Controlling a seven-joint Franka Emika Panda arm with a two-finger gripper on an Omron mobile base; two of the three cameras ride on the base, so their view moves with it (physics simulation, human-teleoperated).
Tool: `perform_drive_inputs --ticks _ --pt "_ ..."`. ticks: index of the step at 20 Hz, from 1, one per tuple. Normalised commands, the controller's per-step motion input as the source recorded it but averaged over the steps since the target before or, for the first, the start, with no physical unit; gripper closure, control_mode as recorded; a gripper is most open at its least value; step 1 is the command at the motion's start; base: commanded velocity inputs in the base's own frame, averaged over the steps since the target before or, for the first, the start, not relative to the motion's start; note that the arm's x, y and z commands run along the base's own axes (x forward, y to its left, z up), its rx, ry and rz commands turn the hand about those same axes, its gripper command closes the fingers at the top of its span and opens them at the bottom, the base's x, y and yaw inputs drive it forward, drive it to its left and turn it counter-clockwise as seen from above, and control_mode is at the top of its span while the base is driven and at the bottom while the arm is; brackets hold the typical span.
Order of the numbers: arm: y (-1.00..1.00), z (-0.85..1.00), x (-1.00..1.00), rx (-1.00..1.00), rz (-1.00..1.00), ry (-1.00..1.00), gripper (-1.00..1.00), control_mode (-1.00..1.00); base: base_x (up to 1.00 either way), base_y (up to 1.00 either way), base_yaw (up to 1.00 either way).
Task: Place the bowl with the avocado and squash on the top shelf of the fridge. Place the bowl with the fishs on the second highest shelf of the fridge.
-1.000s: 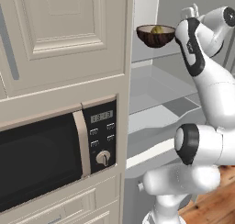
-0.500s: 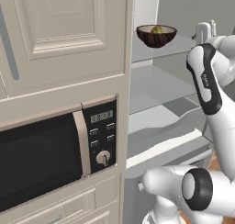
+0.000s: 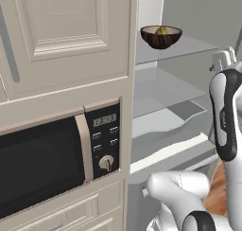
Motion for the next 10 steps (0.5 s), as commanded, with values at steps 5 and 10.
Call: perform_drive_inputs --ticks 5,10 --pt "0.00 -0.11 -0.20 -0.01 0.00 0.07 -1.00 1.00 -0.80 0.00 0.04" --pt "0.00 0.00 0.00 0.00 0.00 0.00 -1.00 1.00 -0.89 0.29 0.75"
